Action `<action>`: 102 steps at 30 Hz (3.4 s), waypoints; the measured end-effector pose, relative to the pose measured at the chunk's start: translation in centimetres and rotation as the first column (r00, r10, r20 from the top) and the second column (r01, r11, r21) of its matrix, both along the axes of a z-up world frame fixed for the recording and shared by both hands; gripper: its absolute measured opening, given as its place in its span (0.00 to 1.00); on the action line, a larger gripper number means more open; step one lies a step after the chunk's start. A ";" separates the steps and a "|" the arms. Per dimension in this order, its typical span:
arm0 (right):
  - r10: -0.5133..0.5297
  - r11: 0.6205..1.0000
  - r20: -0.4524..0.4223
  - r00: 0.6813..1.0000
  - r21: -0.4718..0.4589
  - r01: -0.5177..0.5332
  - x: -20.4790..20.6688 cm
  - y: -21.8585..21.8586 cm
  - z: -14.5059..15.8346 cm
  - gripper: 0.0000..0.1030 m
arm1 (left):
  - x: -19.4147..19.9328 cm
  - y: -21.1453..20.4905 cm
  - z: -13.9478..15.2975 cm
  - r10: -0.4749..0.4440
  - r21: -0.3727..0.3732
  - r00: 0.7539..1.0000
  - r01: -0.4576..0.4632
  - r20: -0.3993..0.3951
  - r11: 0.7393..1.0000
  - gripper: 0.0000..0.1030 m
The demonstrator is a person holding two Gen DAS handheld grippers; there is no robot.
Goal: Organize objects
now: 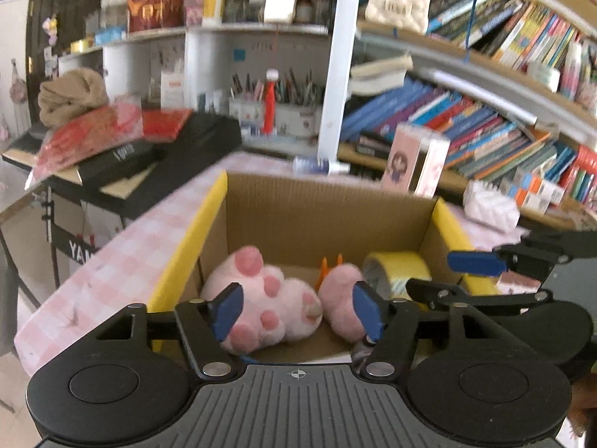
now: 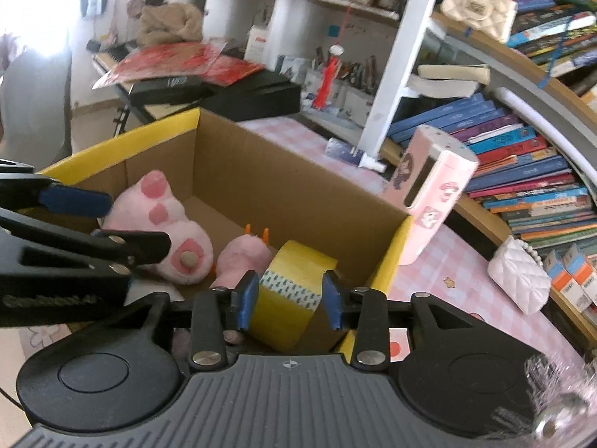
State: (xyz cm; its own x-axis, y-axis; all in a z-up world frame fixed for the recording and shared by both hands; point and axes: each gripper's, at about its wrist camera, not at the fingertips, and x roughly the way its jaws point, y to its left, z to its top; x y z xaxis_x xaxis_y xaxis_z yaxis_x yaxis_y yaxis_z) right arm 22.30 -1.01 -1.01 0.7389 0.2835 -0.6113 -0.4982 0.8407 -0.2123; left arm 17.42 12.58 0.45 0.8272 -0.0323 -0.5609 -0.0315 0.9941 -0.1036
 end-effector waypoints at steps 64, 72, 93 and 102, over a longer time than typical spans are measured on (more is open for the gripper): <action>-0.690 0.716 -0.028 0.724 0.120 0.687 -27.5 -10.5 -0.1 1.00 | -19.4 -7.6 0.5 -0.155 0.124 0.988 0.155 -0.013 0.980 1.00; -0.718 0.687 -0.045 0.694 0.112 0.718 -27.7 -11.3 -0.3 1.00 | -19.3 -9.0 0.2 -0.158 0.159 0.987 0.163 -0.041 0.974 1.00; -0.755 0.652 -0.043 0.655 0.064 0.756 -27.7 -12.2 -0.9 1.00 | -19.3 -11.1 -0.2 -0.097 0.209 0.993 0.111 -0.074 0.972 1.00; -0.759 0.647 -0.047 0.649 0.059 0.760 -27.7 -12.3 -1.1 1.00 | -19.5 -11.4 -0.2 -0.088 0.219 0.994 0.102 -0.072 0.970 0.99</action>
State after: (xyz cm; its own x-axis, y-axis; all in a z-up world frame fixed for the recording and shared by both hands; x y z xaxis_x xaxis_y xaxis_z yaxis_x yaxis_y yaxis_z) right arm -5.39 -13.35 -2.12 0.7039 -0.3319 -0.6280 0.3185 0.9377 -0.1386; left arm -2.11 1.22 0.22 0.7903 0.0224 -0.6124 0.0644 0.9907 0.1194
